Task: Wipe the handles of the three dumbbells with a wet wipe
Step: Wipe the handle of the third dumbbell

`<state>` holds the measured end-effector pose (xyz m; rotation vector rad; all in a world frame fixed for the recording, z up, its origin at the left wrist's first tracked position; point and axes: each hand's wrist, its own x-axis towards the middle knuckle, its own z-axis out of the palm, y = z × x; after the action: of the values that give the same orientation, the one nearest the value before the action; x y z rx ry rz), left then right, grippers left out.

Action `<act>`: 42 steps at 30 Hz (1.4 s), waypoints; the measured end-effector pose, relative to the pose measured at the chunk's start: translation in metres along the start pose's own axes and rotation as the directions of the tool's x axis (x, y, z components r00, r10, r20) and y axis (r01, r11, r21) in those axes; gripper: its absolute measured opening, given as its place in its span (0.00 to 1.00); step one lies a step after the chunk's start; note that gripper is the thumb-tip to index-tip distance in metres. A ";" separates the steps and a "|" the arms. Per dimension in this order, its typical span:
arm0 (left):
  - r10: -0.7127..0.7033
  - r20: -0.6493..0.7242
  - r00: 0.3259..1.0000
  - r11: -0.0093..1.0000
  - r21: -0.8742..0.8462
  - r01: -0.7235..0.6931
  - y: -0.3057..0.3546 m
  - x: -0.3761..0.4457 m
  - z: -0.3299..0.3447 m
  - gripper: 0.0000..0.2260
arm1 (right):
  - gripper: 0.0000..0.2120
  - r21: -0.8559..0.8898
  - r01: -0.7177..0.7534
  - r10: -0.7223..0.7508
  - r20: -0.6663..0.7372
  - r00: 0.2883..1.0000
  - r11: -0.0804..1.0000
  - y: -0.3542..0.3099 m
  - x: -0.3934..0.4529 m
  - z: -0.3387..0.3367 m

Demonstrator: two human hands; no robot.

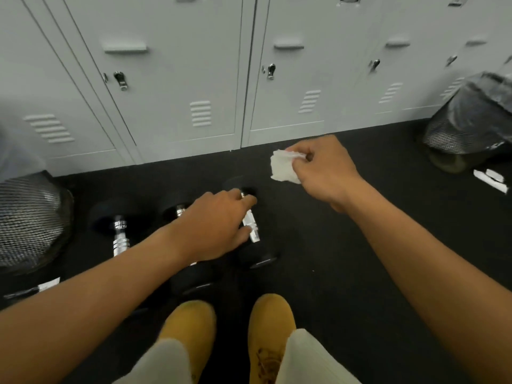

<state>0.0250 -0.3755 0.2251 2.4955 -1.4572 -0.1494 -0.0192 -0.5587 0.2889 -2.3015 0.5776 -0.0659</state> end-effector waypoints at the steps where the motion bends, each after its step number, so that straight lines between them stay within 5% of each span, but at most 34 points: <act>1: 0.005 -0.009 1.000 1.000 -0.003 -0.005 -0.003 0.005 0.007 0.23 | 0.15 -0.005 -0.015 0.015 0.001 1.000 1.000 0.009 0.004 0.004; 13: -0.111 0.139 0.984 0.949 -0.279 0.146 -0.042 0.025 0.140 0.26 | 0.14 0.040 -0.265 0.260 0.101 0.960 0.963 0.132 0.079 0.116; 22: -0.147 0.320 0.936 0.842 -0.456 0.288 -0.051 0.006 0.195 0.28 | 0.13 -0.082 0.068 -0.062 0.070 0.996 0.994 0.137 0.114 0.168; 29: -0.151 0.325 0.934 0.892 -0.362 0.270 -0.053 -0.001 0.201 0.25 | 0.11 -0.162 0.405 -0.346 0.299 0.889 0.900 0.155 0.110 0.190; 33: -0.140 0.331 0.933 0.902 -0.346 0.259 -0.054 -0.002 0.200 0.26 | 0.16 -0.189 0.453 -0.393 0.283 0.875 0.871 0.168 0.105 0.188; 37: -0.128 0.321 0.939 0.907 -0.346 0.242 -0.053 -0.001 0.201 0.27 | 0.12 -0.171 0.332 -0.300 0.191 0.935 0.927 0.168 0.108 0.192; 42: -0.082 0.273 0.959 0.918 -0.354 0.179 -0.052 -0.001 0.204 0.27 | 0.14 -0.195 0.475 -0.435 0.216 0.874 0.858 0.153 0.111 0.201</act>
<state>0.0252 -0.3834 0.0146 2.3119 -1.2014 -0.7271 0.0649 -0.5675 0.0267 -2.6091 -0.0646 -0.0321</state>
